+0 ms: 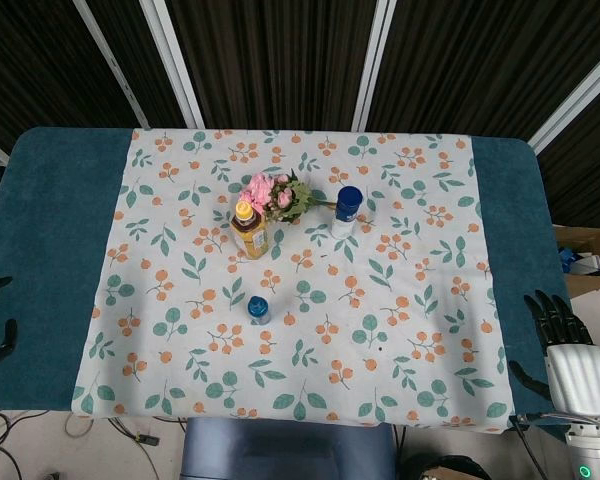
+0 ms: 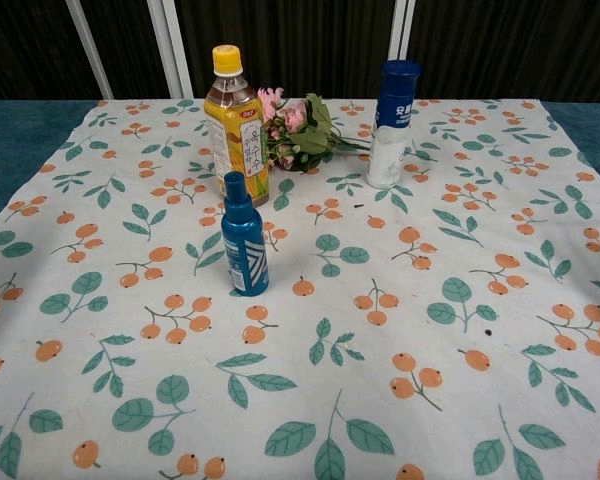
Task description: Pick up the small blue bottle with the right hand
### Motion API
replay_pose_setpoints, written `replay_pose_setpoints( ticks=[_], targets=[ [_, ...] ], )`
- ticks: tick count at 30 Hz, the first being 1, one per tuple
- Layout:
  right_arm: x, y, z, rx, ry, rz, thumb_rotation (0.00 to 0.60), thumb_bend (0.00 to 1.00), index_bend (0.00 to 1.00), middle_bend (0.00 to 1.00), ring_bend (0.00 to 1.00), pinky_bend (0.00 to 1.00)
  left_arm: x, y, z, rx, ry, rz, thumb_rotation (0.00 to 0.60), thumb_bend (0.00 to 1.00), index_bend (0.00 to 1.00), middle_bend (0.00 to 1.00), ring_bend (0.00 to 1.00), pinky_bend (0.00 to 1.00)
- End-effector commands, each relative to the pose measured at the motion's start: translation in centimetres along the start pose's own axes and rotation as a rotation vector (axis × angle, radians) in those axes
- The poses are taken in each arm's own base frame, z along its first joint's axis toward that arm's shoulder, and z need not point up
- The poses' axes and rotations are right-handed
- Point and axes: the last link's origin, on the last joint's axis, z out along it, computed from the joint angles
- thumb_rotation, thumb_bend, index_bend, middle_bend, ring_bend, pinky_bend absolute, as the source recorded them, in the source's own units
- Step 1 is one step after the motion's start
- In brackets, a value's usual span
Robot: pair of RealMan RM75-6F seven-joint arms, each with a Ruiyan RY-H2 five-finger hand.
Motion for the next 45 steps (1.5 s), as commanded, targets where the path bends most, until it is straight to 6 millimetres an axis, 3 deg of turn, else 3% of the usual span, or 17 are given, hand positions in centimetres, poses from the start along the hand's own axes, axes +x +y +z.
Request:
replay_pose_setpoints(
  ticks=[1, 26, 32, 40, 45],
  targets=[
    [0.0, 0.0, 0.0, 0.000, 0.000, 0.000, 0.600, 0.24, 0.06, 0.08, 0.06, 0.20, 0.0, 0.0, 0.0, 0.001, 0.001, -0.001, 0.600, 0.50, 0.18, 0.03, 0.04, 0.00],
    [-1.1, -0.1, 0.2, 0.009, -0.054, 0.039, 0.600, 0.24, 0.06, 0.08, 0.06, 0.20, 0.0, 0.0, 0.2, 0.005, -0.002, 0.001, 0.600, 0.50, 0.18, 0.03, 0.04, 0.00],
    [-1.4, -1.0, 0.4, 0.042, -0.116, 0.183, 0.600, 0.23, 0.05, 0.08, 0.06, 0.20, 0.1, 0.0, 0.0, 0.008, 0.006, -0.003, 0.600, 0.50, 0.18, 0.03, 0.04, 0.00],
    [-1.9, -3.7, 4.6, 0.191, -0.271, 0.322, 0.600, 0.21, 0.05, 0.08, 0.06, 0.20, 0.0, 0.1, 0.0, 0.010, 0.001, -0.005, 0.600, 0.50, 0.18, 0.03, 0.04, 0.00],
    [-2.5, -7.1, 7.7, 0.267, -0.346, 0.452, 0.600, 0.21, 0.06, 0.09, 0.06, 0.20, 0.2, -0.1, 0.0, 0.025, 0.013, -0.013, 0.600, 0.50, 0.18, 0.03, 0.04, 0.00]
  ],
)
